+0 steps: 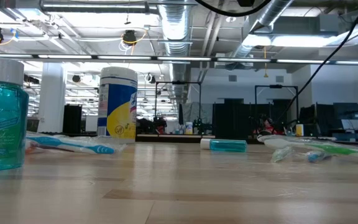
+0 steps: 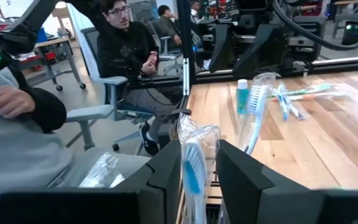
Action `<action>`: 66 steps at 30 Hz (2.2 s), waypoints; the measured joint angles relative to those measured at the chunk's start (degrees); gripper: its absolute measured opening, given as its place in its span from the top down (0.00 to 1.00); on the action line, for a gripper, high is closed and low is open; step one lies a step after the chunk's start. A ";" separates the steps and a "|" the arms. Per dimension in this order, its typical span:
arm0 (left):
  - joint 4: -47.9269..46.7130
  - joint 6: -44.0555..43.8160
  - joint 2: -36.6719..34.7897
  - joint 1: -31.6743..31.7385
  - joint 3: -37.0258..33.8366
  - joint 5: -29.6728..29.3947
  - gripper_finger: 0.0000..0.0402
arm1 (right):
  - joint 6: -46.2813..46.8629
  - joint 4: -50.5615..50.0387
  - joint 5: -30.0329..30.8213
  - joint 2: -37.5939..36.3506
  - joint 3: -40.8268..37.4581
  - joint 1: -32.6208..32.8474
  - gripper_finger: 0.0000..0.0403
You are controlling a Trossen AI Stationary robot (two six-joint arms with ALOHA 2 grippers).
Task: Pick & Place toothbrushing station
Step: Put the right blue toothbrush into the wire organizer
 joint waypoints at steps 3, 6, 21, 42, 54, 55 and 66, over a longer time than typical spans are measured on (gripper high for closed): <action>0.02 0.00 0.00 0.02 0.00 0.00 0.60 | 0.08 0.00 0.00 -0.29 0.00 0.18 0.77; 0.00 0.00 0.00 0.02 0.00 0.02 0.60 | 0.04 -0.03 0.02 -0.30 0.00 0.46 0.77; 0.00 0.01 0.00 0.02 0.00 0.02 0.60 | -3.97 0.22 -0.02 -0.30 0.00 0.75 0.77; 0.00 0.02 0.00 0.11 0.00 0.00 0.60 | -13.35 7.14 7.18 -3.13 0.00 0.08 0.44; 0.00 0.01 0.00 0.09 0.00 0.01 0.60 | -15.15 0.00 8.94 -17.76 0.02 -2.64 0.58; 0.00 0.00 0.00 0.09 0.00 0.02 0.60 | -15.15 -1.25 8.57 -18.99 0.02 -2.95 0.59; 0.00 0.01 0.00 0.09 0.01 0.01 0.60 | -14.95 -12.85 -0.58 -27.50 0.04 -11.33 0.63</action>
